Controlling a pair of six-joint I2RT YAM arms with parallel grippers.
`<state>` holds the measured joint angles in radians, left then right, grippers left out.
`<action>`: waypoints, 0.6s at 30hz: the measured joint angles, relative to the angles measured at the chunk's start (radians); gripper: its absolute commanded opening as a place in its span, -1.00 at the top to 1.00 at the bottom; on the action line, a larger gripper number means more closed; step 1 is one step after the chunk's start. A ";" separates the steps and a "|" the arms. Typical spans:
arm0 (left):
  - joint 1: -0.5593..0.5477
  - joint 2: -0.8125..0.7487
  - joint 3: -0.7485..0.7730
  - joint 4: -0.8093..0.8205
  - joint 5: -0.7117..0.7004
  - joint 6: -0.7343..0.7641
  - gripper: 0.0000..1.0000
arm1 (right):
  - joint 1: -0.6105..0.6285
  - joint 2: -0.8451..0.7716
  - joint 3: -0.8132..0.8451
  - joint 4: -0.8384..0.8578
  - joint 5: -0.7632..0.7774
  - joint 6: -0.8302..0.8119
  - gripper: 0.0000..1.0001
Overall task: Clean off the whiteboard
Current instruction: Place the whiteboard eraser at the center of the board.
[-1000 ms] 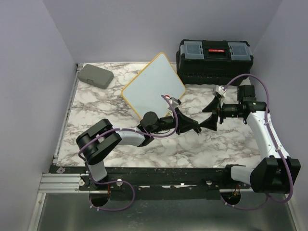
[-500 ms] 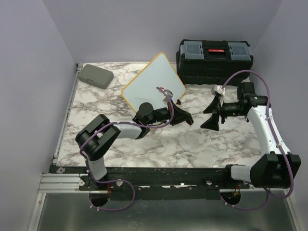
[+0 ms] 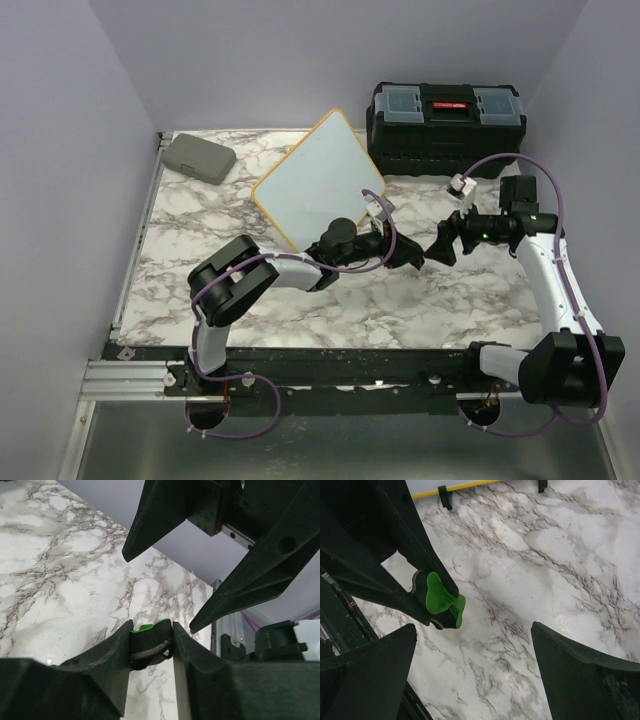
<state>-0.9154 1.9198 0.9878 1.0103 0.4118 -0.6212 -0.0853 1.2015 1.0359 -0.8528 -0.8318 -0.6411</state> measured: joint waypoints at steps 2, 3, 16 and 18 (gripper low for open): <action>-0.016 0.016 0.013 -0.007 -0.023 0.007 -0.17 | -0.007 0.000 -0.004 -0.001 0.030 0.001 -1.00; -0.021 0.020 0.012 -0.010 -0.036 0.009 -0.29 | -0.008 0.000 -0.005 -0.001 0.041 0.001 -1.00; -0.015 -0.200 -0.126 -0.079 -0.114 0.100 -0.53 | -0.009 0.064 -0.081 -0.045 0.070 -0.151 -0.99; -0.010 -0.286 -0.158 -0.096 -0.117 0.127 -0.53 | -0.008 0.077 -0.094 -0.079 0.043 -0.210 -1.00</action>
<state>-0.9257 1.6341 0.8303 0.9146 0.2951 -0.4938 -0.0933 1.2781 0.9417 -0.9314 -0.7883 -0.8509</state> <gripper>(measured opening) 0.763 0.996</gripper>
